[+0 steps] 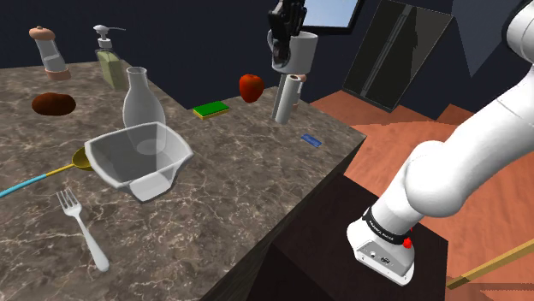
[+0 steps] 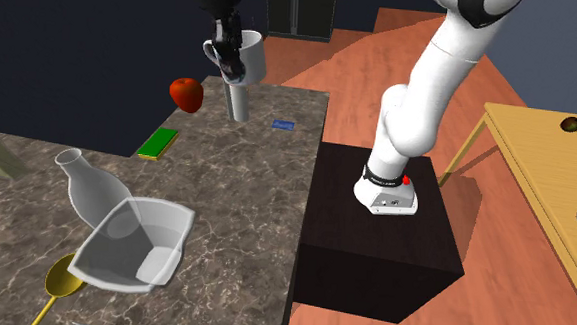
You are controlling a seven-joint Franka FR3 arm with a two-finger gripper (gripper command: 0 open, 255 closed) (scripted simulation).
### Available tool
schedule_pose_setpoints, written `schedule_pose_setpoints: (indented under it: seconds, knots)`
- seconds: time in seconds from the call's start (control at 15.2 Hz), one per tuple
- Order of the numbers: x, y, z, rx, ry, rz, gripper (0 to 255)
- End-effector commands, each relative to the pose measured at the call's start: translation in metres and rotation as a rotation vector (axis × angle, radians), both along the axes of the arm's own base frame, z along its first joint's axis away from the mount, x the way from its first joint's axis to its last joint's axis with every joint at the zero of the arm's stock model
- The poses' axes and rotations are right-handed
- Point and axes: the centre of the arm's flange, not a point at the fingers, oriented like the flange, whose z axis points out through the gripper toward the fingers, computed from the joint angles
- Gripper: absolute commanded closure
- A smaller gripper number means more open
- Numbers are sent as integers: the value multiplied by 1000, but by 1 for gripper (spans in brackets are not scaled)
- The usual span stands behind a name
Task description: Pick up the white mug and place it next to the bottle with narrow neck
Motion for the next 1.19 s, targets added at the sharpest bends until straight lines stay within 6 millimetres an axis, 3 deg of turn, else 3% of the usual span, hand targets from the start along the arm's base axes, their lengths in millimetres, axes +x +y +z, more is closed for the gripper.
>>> schedule_pose_setpoints:
  seconds: [0.0,0.79,1.12]
  knots:
    - [17,20,-2,1,0,-1,255]
    - [114,148,-1,1,0,-1,255]
    - [114,148,-28,1,0,-1,255]
